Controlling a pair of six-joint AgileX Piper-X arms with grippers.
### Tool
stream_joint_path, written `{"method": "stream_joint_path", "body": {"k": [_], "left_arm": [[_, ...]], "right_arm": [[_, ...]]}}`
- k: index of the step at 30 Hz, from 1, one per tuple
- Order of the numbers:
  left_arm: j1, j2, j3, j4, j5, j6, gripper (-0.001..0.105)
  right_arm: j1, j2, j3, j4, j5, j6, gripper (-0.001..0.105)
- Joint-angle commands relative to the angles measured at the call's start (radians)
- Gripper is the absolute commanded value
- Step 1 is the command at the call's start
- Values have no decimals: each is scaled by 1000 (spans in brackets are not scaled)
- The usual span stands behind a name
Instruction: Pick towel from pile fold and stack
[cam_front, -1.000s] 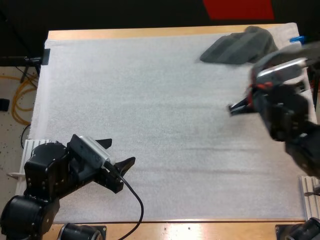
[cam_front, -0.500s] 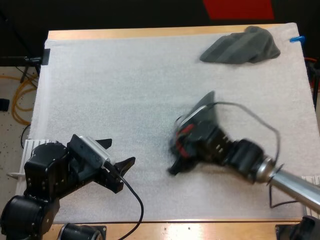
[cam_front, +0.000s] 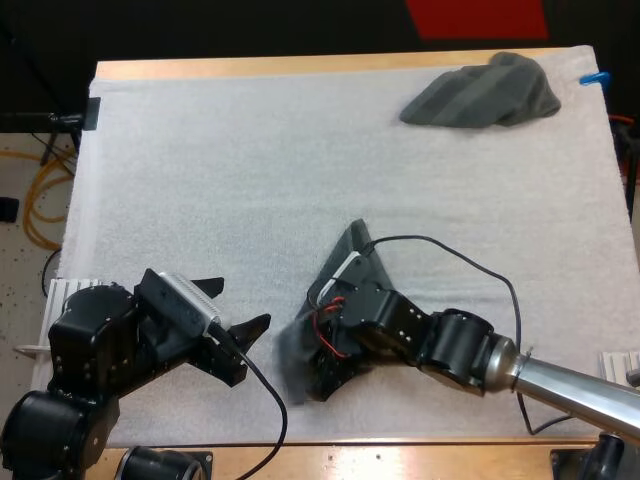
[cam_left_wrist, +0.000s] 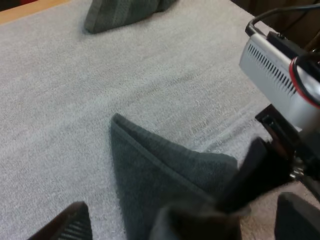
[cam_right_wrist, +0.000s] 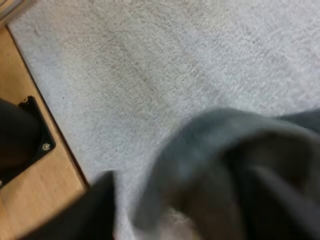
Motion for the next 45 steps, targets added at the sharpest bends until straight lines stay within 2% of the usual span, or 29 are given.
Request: {"method": "stream_joint_path", "body": {"k": [1,3,6,13,15,18,24,30,32,36,41,42,45], "left_arm": [[-5,-5,-5,-5,-3,-2,72],[-5,-5,-5,-5,-3,-2,72],[-5,-5,-5,-5,-3,-2,72],[-5,-5,-5,58,-3,-2,72],[-5,-5,-5,91,-3,4,72],[-5,-5,-5,139,-3,36,72],[-5,-5,-5,144,-3,57,72],[-5,-5,-5,144,-3,57,72],[-5,-5,-5,144,-3,57,72],[-5,-5,-4,144,-3,57,72],[-5,-5,30,142,-3,57,72],[-5,-5,39,144,-3,57,72],[-5,-5,88,144,-3,57,72]], "right_arm": [[-5,-6,-24,12,-2,-30,84],[-5,-6,-57,64,67,-66,82],[-23,-6,-90,139,147,-68,77],[-160,-2,-53,271,119,25,71],[-211,-2,-30,292,55,45,71],[-315,-2,43,299,-137,79,71],[-385,-2,171,232,-384,150,71],[-384,43,268,81,-474,333,71],[-384,75,282,36,-495,354,71],[-384,150,284,-71,-563,428,71],[-384,211,284,-186,-594,530,70],[-384,214,284,-194,-594,541,68],[-384,215,284,-204,-593,570,45]]}}
